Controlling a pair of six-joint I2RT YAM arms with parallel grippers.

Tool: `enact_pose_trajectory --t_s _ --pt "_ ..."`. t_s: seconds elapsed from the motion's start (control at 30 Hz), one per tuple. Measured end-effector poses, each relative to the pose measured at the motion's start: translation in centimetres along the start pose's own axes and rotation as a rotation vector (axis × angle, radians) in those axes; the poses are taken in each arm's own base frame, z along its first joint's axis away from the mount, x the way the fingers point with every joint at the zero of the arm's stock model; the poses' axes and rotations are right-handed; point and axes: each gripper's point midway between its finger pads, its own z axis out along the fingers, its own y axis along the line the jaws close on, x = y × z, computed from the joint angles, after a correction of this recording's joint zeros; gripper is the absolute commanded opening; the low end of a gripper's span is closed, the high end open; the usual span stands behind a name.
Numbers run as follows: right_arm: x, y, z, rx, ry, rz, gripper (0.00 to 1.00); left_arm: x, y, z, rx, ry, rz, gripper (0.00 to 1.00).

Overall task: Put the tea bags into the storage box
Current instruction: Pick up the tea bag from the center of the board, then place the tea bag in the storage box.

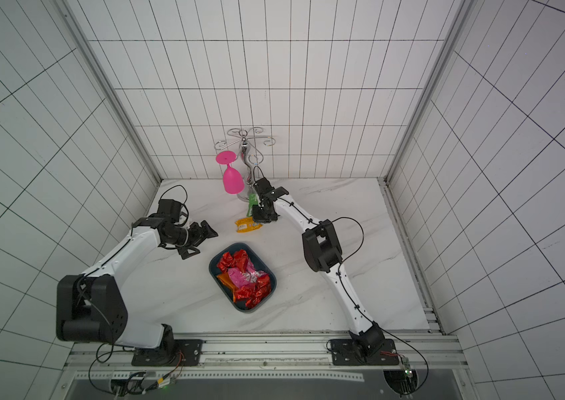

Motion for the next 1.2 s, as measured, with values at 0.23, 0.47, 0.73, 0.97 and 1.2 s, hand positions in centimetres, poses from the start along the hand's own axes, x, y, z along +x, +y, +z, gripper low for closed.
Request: enact_pose_trajectory --t_s 0.23,0.47,0.73,0.97,1.2 --pt "-0.2 0.3 -0.4 -0.012 -0.010 -0.005 0.00 0.0 0.0 0.0 0.000 0.000 -0.001 0.97" --pt "0.3 0.8 -2.7 -0.023 -0.011 -0.008 0.00 0.0 0.0 0.0 0.000 0.000 -0.002 0.97" --pt "0.7 3.4 -11.6 -0.093 -0.087 -0.039 0.00 0.0 0.0 -0.1 0.001 -0.003 -0.006 0.97" --pt "5.6 4.8 -16.1 -0.102 -0.075 -0.116 0.00 -0.1 -0.1 -0.4 0.004 -0.016 -0.013 0.97" --pt "12.3 9.0 -16.2 -0.071 -0.020 -0.330 0.00 -0.3 -0.1 -0.6 0.003 -0.023 -0.021 0.97"
